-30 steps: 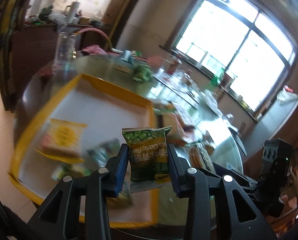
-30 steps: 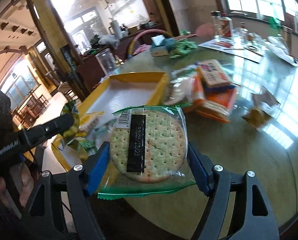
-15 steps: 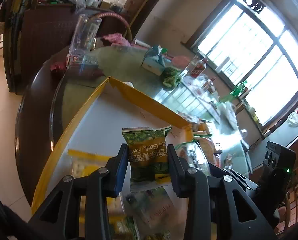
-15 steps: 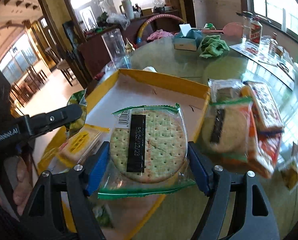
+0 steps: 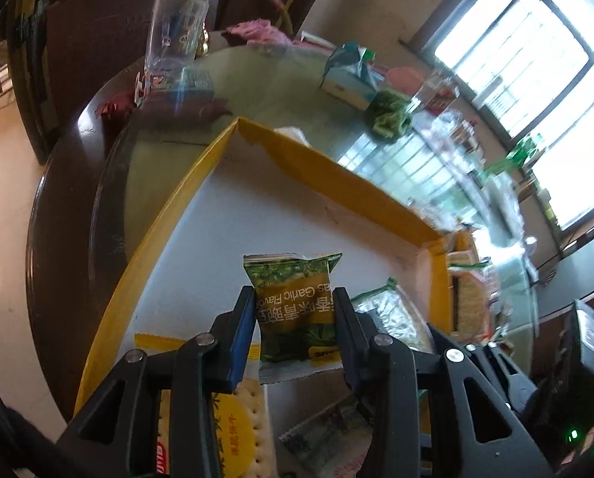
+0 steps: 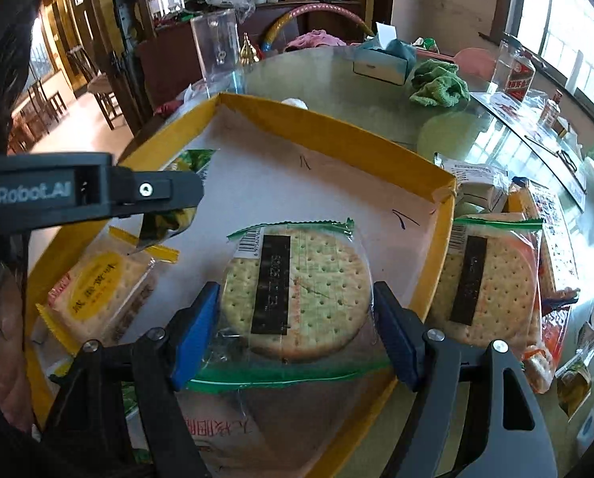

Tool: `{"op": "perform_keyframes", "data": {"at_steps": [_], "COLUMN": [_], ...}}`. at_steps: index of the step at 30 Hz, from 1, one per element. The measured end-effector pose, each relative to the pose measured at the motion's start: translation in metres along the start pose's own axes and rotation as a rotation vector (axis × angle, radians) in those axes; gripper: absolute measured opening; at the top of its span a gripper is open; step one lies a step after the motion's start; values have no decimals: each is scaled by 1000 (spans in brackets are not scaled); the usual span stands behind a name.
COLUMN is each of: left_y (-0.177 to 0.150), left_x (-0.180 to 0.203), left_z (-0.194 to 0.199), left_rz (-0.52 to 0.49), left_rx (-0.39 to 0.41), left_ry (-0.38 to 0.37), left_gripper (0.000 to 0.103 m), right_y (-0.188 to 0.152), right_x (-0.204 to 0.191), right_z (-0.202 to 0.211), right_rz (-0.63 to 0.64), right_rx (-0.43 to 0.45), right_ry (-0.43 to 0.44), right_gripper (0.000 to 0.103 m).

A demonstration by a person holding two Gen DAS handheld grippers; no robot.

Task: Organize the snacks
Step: 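Carry both packs over the tray and lower the round cracker pack with the right tool, then open both tools to drop the round cracker and garlic packs into the tray, then move the right tool to a small green sachet on the table and grasp it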

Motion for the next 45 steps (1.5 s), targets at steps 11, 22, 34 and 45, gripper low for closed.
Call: {"op": "perform_keyframes", "data": {"at_steps": [11,22,34,45], "left_y": [7,-43,-146,-172], "left_x": [-12,4,79,119], "left_z": [-10,75,85,97], "left_rz": [63,10,-193,-230], "left_rx": [-45,229,276,283], "left_ry": [-1,-62,-52,-66], "left_gripper": [65,79,79,79], "right_y": [2,-26,-139,-174], "right_x": [0,20,70,112], "right_z": [-6,61,118,155], "right_rz": [8,-109,-270,-370], "right_rx": [-16,156,206,241], "right_ry": [18,152,163,178], "right_gripper": [81,83,83,83]}}
Point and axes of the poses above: each gripper's, at about its wrist camera, not at the fingertips, and z roughly against the way its jaws point, x to its right, y to its top, the point moved 2 cm from there along -z, roughly the way its jaws point, and after that the axes turned 6 degrees about z, right-handed, at the moved point
